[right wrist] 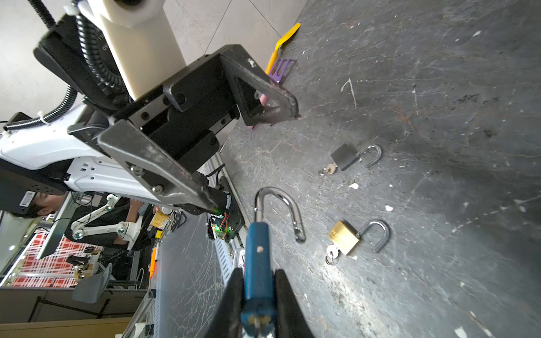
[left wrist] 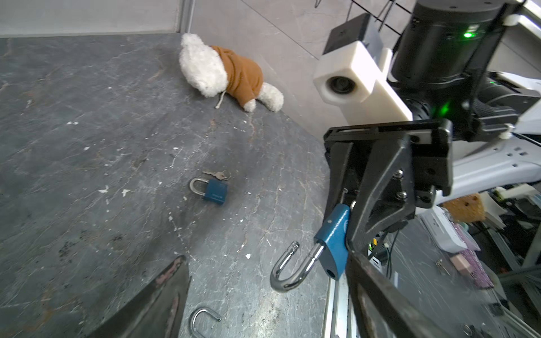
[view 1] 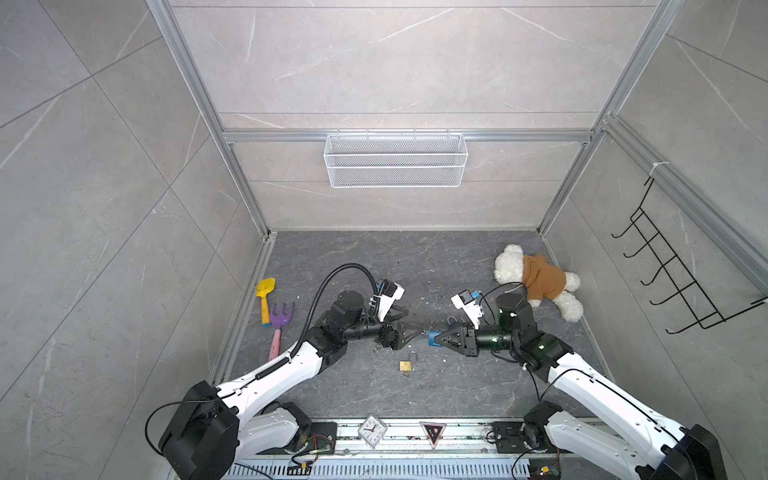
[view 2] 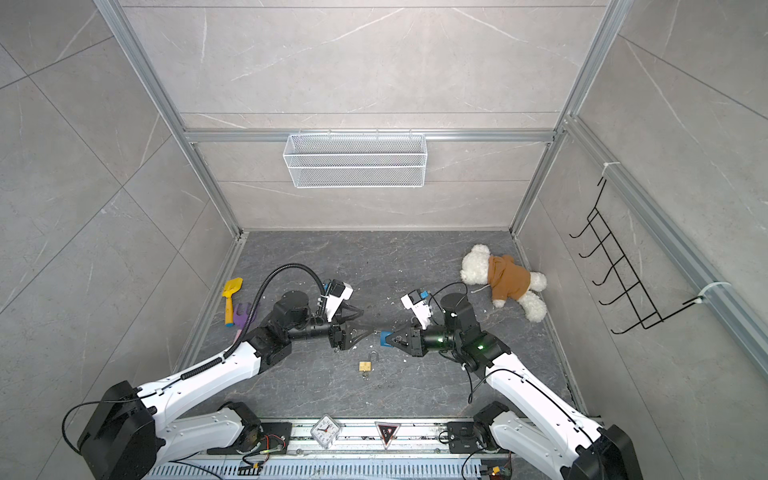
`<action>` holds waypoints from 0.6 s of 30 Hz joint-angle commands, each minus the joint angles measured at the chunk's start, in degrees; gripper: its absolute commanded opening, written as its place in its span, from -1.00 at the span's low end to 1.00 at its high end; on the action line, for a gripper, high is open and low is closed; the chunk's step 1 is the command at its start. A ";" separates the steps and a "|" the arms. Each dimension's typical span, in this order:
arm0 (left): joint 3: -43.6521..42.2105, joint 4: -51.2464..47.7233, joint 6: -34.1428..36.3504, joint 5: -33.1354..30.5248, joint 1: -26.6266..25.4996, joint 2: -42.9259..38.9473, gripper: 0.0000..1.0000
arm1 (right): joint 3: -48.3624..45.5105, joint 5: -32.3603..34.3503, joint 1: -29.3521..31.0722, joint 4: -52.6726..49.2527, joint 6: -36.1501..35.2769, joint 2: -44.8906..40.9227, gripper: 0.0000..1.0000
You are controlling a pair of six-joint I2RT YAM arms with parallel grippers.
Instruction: Lock with the key
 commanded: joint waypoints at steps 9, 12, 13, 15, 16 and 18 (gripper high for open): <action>-0.39 9.42 -1.32 8.96 0.11 -0.33 0.54 | -1.51 -3.61 -0.77 4.97 2.40 -1.52 -1.00; -0.17 9.08 -1.08 10.63 0.08 -0.27 0.51 | -2.83 -4.40 -0.96 7.80 4.12 -2.01 -1.00; -0.08 8.90 -1.01 10.89 0.11 -0.27 0.50 | -3.24 -4.96 -1.05 8.87 4.85 -2.22 -1.00; 0.00 8.70 -0.78 11.94 0.11 -0.30 0.48 | -3.87 -5.66 -1.18 10.91 6.12 -2.57 -1.00; 0.02 8.70 -0.78 12.20 0.11 -0.38 0.47 | -3.98 -5.84 -1.19 11.52 6.54 -2.76 -1.00; -0.08 8.71 -0.82 12.66 0.11 -0.46 0.44 | -3.98 -5.63 -1.35 11.82 6.87 -3.19 -1.00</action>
